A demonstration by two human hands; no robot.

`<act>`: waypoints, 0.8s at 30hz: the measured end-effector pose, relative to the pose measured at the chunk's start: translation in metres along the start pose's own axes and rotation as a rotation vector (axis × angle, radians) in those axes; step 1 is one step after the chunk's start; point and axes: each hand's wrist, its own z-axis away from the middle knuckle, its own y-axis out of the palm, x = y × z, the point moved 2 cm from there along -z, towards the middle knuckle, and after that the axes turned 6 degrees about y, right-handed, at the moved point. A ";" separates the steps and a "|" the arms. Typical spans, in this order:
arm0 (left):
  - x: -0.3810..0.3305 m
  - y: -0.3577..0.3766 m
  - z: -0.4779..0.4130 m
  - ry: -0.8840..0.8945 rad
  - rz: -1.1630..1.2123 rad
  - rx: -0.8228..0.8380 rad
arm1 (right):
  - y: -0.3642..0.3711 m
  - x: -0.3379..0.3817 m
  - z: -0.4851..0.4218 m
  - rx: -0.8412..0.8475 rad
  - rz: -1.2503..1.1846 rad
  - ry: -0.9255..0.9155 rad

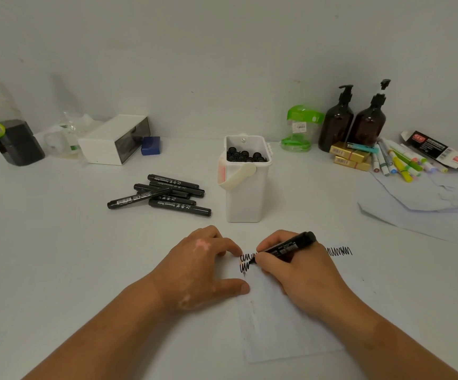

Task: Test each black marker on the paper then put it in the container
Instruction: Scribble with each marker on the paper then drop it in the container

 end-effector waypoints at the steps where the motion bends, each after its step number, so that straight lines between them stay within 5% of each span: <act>1: 0.000 0.000 0.000 0.000 -0.002 0.002 | 0.000 0.001 0.000 0.008 0.006 0.000; 9: -0.001 -0.002 0.002 -0.004 0.021 0.002 | -0.012 0.005 0.004 -0.059 -0.288 -0.022; 24: -0.006 -0.010 0.004 -0.080 0.589 -0.235 | -0.036 0.006 0.002 0.050 -0.798 0.026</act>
